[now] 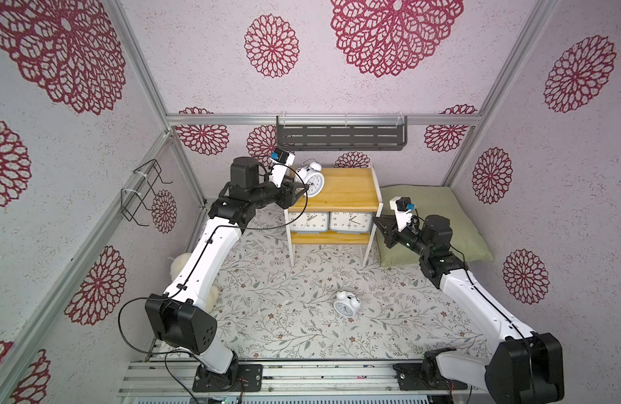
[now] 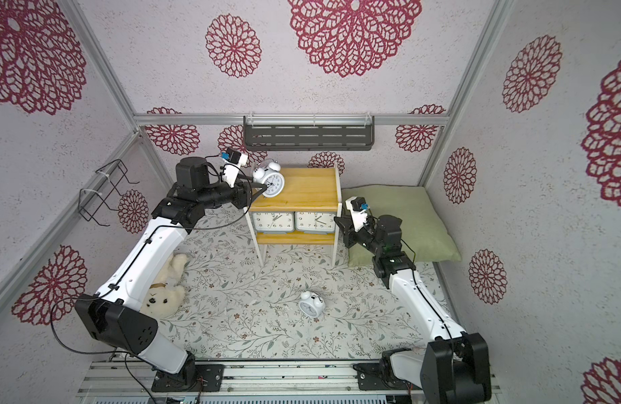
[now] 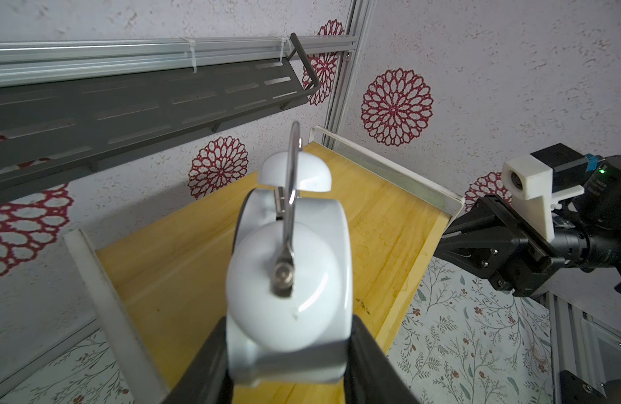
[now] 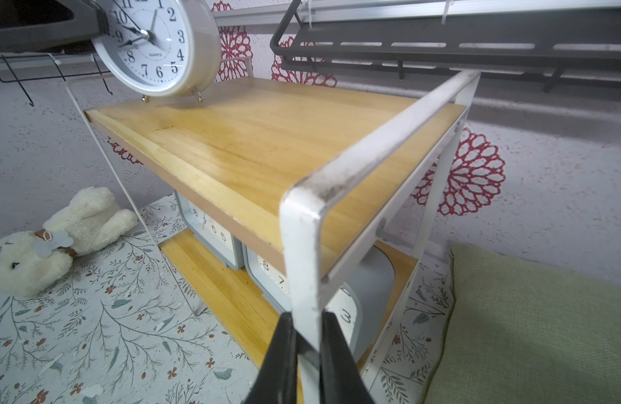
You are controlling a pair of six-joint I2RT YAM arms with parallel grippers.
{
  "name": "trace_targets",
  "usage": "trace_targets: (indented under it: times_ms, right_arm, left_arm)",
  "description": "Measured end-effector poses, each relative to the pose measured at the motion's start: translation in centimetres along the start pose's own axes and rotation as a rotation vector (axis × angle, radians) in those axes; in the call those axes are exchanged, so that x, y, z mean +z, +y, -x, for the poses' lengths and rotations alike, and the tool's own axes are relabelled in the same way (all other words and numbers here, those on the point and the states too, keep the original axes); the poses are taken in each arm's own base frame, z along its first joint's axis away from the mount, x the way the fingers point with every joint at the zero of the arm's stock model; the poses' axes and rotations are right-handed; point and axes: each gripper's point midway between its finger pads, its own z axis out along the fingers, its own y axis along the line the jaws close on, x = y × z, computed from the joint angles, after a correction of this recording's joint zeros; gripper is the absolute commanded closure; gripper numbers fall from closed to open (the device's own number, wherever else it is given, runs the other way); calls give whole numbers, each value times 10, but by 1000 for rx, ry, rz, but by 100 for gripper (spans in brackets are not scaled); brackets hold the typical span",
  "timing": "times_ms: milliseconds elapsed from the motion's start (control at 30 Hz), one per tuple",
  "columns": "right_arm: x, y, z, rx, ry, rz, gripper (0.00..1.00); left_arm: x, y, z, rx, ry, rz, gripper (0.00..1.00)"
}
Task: Place the alarm clocks on the shelf by style
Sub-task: Place the alarm on the shelf.
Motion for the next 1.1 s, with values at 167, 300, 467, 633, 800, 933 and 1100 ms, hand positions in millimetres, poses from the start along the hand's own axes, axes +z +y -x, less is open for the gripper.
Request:
trace_targets:
  times_ms: [167,300,467,633,800,933,1100]
  right_arm:
    - [0,0,0,0,0,1,89]
    - [0,0,0,0,0,2,89]
    - [0,0,0,-1,-1,2,89]
    - [0,0,0,0,-1,2,89]
    - [0,0,0,0,-1,2,89]
    - [0,0,0,0,-1,3,89]
    - [0,0,0,0,-1,3,89]
  left_arm:
    - [1,3,-1,-1,-2,-1,82]
    - [1,4,-2,-2,-3,-2,79]
    - [2,4,-3,-2,-3,-5,71]
    - [2,5,-3,-2,-2,-2,64]
    - [3,7,-3,-2,-3,5,56]
    - [3,8,-3,-1,-3,10,47]
    - [3,8,-2,2,-8,12,34]
